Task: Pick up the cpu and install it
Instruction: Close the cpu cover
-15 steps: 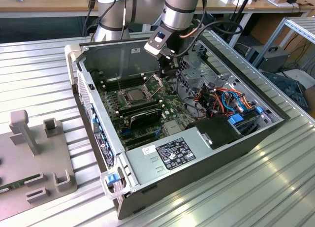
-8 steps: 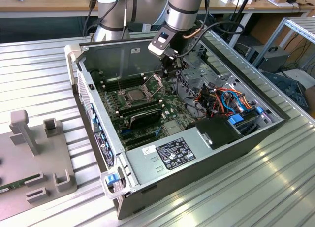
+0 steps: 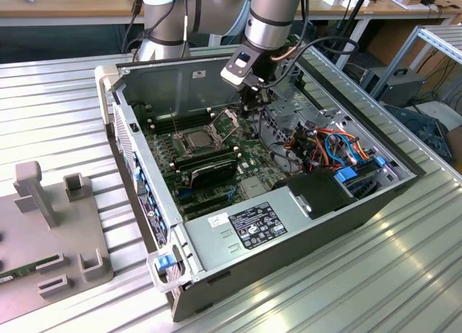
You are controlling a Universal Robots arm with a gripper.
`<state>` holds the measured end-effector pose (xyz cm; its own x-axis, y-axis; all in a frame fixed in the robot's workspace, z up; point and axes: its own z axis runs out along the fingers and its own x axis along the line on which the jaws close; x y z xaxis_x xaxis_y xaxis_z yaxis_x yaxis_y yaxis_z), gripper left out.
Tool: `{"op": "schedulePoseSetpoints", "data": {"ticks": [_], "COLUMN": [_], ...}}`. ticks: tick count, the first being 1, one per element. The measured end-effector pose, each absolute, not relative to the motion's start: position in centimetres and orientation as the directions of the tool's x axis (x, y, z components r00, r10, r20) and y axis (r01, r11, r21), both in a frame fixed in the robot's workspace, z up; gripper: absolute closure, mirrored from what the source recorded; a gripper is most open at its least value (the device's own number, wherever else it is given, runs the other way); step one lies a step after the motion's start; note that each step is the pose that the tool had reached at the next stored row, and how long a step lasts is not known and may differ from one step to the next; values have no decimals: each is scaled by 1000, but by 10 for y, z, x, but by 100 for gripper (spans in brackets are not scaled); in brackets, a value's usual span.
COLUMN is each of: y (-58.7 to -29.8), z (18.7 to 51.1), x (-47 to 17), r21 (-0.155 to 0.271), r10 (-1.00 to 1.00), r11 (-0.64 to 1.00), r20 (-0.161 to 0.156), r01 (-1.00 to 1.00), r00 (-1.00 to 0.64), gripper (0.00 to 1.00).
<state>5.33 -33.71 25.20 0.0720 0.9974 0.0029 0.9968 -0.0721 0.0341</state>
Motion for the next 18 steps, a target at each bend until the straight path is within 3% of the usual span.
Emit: {"op": "schedulePoseSetpoints", "data": {"ticks": [18], "y": [-337], "z": [252], "x": [38], "r21": [49], "r10": [997], "r11": [-72], "r20": [2], "r01": [996], "r00": [72], "gripper": [89]}}
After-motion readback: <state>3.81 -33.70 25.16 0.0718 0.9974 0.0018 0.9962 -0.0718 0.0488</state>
